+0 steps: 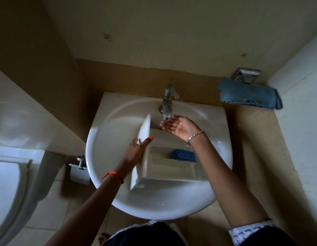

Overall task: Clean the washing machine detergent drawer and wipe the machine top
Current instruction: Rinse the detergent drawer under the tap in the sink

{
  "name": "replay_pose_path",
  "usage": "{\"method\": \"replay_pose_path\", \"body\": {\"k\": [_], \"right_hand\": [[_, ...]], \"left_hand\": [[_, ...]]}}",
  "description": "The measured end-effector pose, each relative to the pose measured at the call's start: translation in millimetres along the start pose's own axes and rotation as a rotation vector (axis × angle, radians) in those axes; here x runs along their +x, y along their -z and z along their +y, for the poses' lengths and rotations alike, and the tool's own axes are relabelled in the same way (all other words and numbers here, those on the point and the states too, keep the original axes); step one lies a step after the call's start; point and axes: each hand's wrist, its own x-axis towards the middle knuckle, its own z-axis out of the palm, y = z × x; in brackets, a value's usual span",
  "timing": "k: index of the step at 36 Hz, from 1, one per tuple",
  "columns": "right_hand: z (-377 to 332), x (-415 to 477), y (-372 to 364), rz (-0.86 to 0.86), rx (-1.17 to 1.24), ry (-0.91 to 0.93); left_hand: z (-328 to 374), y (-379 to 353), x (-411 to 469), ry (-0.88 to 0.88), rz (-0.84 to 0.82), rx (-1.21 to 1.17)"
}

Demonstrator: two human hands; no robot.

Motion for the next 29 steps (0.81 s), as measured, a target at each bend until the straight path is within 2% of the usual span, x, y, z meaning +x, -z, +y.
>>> {"method": "replay_pose_path", "body": {"k": [2, 7, 12, 16, 19, 24, 27, 29], "right_hand": [[1.6, 9.9, -8.9, -0.039, 0.147, -0.033], [10.9, 29.9, -26.1, -0.025, 0.289, -0.046], [15.1, 35.3, -26.4, -0.114, 0.198, -0.066], [16.6, 27.4, -19.2, -0.159, 0.095, -0.185], [16.9, 6.9, -16.4, -0.226, -0.153, -0.273], [28.6, -38.1, -10.6, -0.215, -0.953, -0.413], [33.5, -55.3, 3.0, -0.006, -1.366, -0.284], [31.2, -61.9, 15.8, 0.120, -1.438, -0.143]], "left_hand": [[-3.1, 0.9, -1.6, -0.007, -0.020, 0.008], [-9.4, 2.8, -6.8, -0.017, -0.064, -0.023], [-6.1, 3.5, -12.8, -0.019, -0.084, -0.037], [-4.2, 3.6, -14.3, -0.022, -0.081, -0.036], [-3.5, 3.2, -15.0, -0.030, -0.080, -0.033], [-1.5, 4.1, -16.6, -0.027, -0.052, -0.016], [1.2, 4.7, -20.0, -0.028, -0.062, -0.022], [2.0, 4.5, -20.6, -0.038, -0.071, -0.033]]}}
